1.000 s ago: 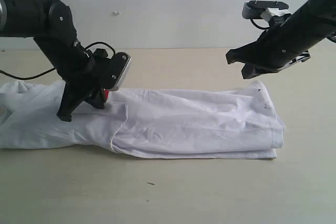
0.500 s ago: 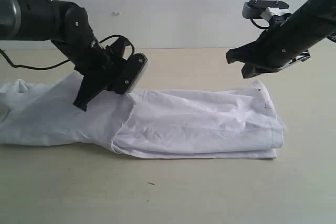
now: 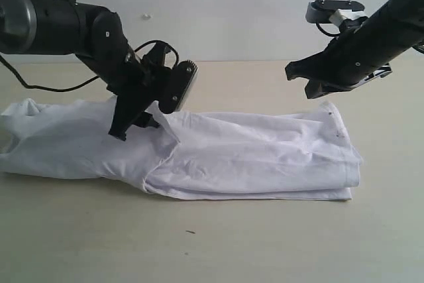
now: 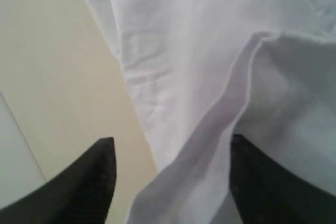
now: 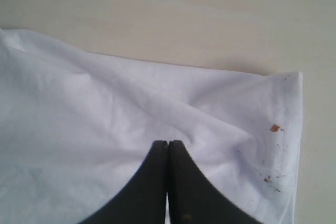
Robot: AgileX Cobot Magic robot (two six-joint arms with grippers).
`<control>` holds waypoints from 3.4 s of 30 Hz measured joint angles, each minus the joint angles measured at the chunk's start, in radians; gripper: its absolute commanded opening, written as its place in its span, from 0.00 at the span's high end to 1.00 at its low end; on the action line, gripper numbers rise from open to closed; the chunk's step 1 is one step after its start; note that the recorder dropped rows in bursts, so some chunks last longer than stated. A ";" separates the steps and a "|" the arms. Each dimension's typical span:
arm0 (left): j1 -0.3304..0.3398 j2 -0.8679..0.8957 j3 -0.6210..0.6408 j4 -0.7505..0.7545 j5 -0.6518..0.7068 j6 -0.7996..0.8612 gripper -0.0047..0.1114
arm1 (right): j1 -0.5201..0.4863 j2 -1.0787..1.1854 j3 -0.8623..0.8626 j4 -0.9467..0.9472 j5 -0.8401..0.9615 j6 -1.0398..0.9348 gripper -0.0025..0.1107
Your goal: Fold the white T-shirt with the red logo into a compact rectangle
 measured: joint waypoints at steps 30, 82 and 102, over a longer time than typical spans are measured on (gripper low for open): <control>0.098 -0.115 0.000 -0.342 -0.006 -0.231 0.34 | 0.000 0.000 0.000 0.002 0.052 -0.002 0.98; 0.407 -0.241 0.194 -0.231 0.082 -0.911 0.96 | 0.000 0.185 0.000 0.162 0.086 -0.129 0.98; 0.463 0.000 0.224 0.064 0.121 -1.153 0.96 | 0.000 0.256 -0.006 -0.100 -0.002 0.099 0.98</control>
